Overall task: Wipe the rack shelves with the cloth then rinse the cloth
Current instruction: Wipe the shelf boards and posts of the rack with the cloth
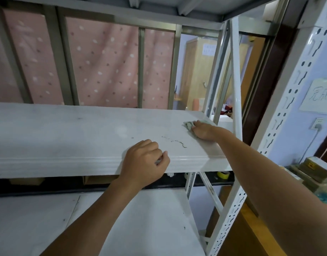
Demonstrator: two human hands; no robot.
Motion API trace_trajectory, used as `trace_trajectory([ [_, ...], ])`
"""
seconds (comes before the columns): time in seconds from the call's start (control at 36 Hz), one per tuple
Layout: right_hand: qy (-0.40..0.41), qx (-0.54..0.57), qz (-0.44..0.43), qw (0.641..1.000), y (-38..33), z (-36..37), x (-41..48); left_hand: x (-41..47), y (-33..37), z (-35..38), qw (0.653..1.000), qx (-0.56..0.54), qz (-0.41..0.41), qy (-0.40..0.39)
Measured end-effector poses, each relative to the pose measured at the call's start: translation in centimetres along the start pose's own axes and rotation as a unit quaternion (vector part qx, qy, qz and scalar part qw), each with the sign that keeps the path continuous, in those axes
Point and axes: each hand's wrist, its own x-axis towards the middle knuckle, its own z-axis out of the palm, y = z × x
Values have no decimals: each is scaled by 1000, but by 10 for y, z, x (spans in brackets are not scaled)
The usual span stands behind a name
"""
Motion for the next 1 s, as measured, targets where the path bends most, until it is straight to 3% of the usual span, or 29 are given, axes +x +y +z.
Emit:
trace_trajectory([
  [0.31,-18,7,-43,999,-48,-23,57,9,4,9,998,13,-50,25],
  [0.42,-36,46,-131,990,-68,-24,79,7,4,12,999,17,-45,24],
  [0.53,-59,60,-162,983,-68,-19,88,5,5,12,998,53,-36,9],
  [1.0,-118,102,-307,939,-71,-4,-12,5,8,9,999,32,-14,33],
])
